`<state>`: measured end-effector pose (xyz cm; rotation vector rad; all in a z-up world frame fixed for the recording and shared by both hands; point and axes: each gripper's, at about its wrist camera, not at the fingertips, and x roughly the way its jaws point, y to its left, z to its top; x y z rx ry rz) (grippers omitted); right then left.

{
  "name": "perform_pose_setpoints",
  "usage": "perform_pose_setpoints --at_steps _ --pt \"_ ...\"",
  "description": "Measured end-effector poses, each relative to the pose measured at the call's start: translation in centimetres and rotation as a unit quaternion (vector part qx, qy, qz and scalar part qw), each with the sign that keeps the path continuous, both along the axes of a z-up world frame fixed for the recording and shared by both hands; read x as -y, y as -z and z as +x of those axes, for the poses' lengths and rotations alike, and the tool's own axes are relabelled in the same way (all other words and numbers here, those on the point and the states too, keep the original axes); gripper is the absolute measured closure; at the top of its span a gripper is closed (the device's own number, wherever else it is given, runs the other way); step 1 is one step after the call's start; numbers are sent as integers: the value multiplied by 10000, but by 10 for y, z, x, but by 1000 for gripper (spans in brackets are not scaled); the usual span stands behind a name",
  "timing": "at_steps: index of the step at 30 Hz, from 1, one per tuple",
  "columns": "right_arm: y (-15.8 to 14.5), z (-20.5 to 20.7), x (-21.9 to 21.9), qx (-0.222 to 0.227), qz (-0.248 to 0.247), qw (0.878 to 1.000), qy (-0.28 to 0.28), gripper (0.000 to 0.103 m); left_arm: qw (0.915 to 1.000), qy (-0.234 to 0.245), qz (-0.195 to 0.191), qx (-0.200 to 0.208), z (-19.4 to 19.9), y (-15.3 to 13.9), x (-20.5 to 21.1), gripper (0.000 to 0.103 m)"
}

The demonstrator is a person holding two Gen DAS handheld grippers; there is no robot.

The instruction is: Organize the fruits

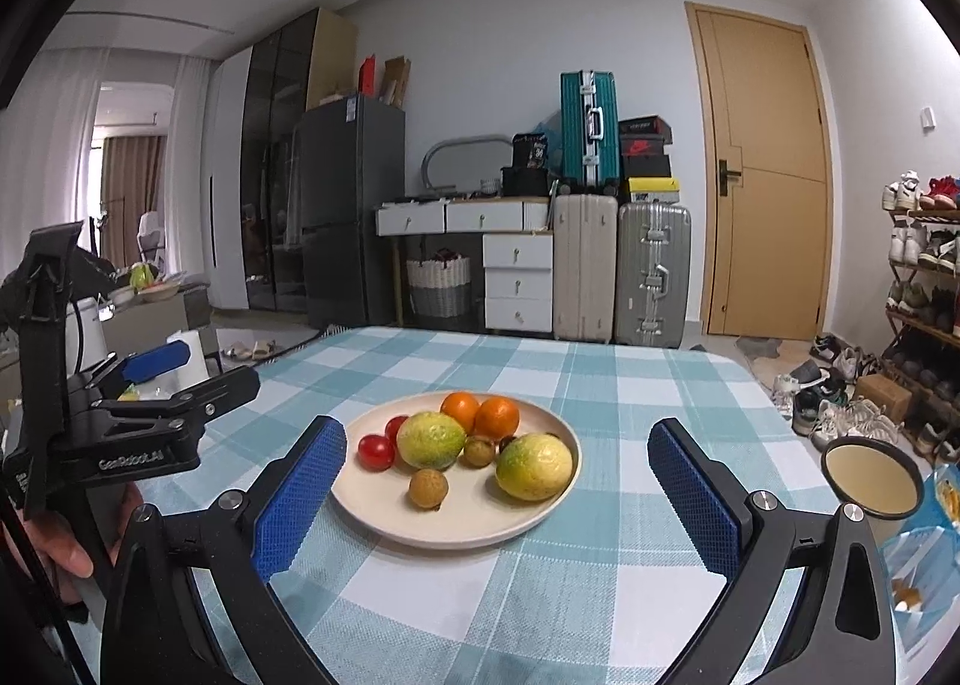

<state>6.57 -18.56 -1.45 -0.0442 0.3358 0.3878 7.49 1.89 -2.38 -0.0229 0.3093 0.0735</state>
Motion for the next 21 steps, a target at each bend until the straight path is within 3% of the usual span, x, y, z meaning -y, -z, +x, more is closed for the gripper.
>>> perform_pose_setpoints --at_steps 21 --pt "2 5 0 -108 -35 9999 56 0 10000 -30 -15 18 6 5 0 0"
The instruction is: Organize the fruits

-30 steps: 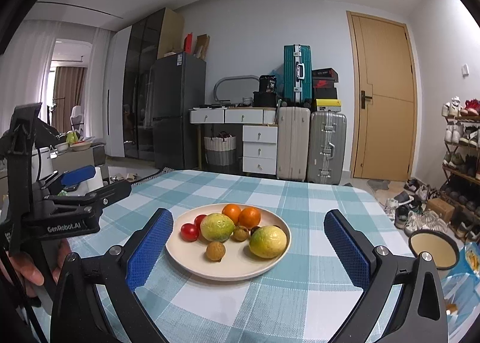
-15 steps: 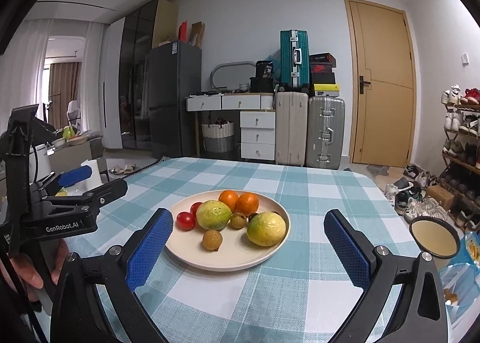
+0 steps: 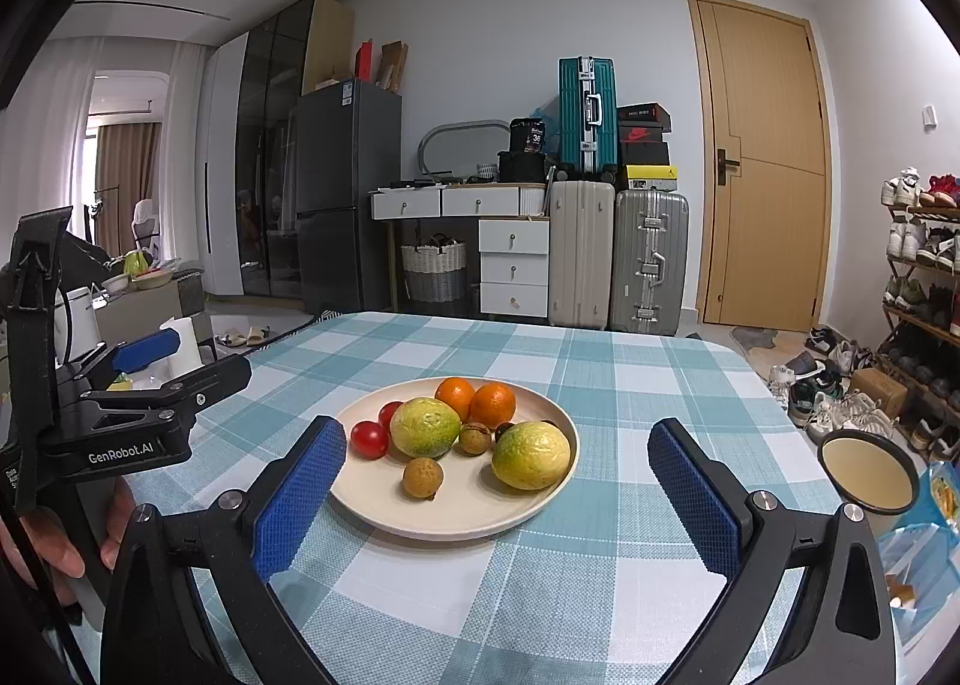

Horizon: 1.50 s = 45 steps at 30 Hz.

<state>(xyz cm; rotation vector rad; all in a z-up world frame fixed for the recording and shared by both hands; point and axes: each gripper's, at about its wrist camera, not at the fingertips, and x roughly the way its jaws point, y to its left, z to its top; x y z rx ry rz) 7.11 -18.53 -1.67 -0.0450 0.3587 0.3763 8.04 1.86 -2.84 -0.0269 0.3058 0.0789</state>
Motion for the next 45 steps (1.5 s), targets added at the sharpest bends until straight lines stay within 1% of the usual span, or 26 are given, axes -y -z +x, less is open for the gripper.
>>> perform_pose_setpoints --at_steps 2,3,20,22,24,45 --pt "0 0 0 -2 7 10000 1 0 10000 -7 0 0 6 3 0 0" --pt "0 0 0 0 8 10000 1 0 10000 -5 0 6 1 1 0 0" --pt "0 0 -1 -8 2 10000 -8 0 10000 -4 2 -3 5 4 0 0" --pt "0 0 0 13 10 10000 -28 0 10000 -13 2 4 1 1 0 0" --pt "0 1 0 18 12 10000 -34 0 10000 -20 2 2 7 5 0 0" --pt "0 0 -1 18 13 10000 -35 0 10000 -15 3 6 3 2 0 0"
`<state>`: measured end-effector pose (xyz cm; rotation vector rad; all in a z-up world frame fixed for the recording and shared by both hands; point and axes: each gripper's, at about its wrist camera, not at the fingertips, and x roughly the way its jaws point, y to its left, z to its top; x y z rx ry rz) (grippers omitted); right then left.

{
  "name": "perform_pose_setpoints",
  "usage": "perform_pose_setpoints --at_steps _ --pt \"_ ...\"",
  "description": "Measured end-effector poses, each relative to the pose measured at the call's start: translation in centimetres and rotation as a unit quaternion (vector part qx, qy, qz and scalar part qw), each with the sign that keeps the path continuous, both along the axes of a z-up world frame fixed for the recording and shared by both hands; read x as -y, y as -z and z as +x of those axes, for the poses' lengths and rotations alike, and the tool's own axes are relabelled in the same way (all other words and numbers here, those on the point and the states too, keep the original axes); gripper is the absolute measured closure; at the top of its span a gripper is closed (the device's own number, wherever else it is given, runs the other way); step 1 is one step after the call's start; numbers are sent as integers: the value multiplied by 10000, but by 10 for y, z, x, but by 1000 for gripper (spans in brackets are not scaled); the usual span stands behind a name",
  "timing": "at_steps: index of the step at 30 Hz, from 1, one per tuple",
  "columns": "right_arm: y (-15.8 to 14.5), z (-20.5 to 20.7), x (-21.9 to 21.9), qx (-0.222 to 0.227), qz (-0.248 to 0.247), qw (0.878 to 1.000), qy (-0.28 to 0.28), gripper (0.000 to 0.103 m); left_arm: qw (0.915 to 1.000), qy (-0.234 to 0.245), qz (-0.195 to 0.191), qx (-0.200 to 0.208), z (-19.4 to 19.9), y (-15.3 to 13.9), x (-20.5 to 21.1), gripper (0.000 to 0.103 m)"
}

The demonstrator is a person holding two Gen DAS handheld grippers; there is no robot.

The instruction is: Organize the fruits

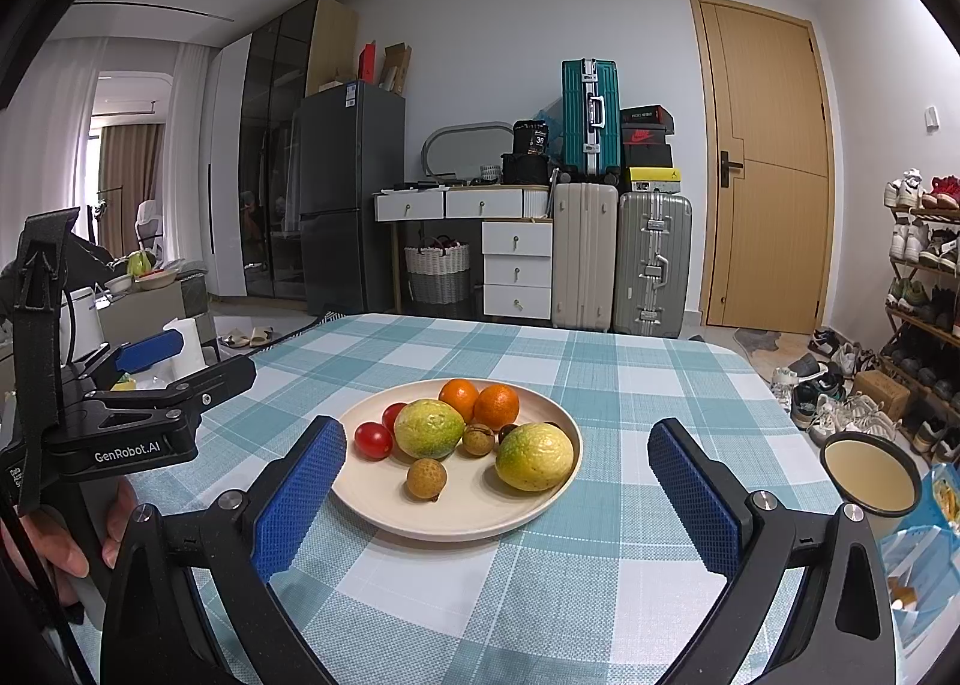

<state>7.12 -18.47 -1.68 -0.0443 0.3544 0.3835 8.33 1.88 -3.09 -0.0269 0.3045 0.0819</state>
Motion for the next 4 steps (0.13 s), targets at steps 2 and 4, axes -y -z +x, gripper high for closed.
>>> perform_pose_setpoints --at_steps 2,4 --pt "0 0 0 -2 -1 10000 1 0 10000 8 0 8 3 2 0 0" --pt "0 0 0 -1 1 10000 1 0 10000 -43 -5 16 3 4 -2 0"
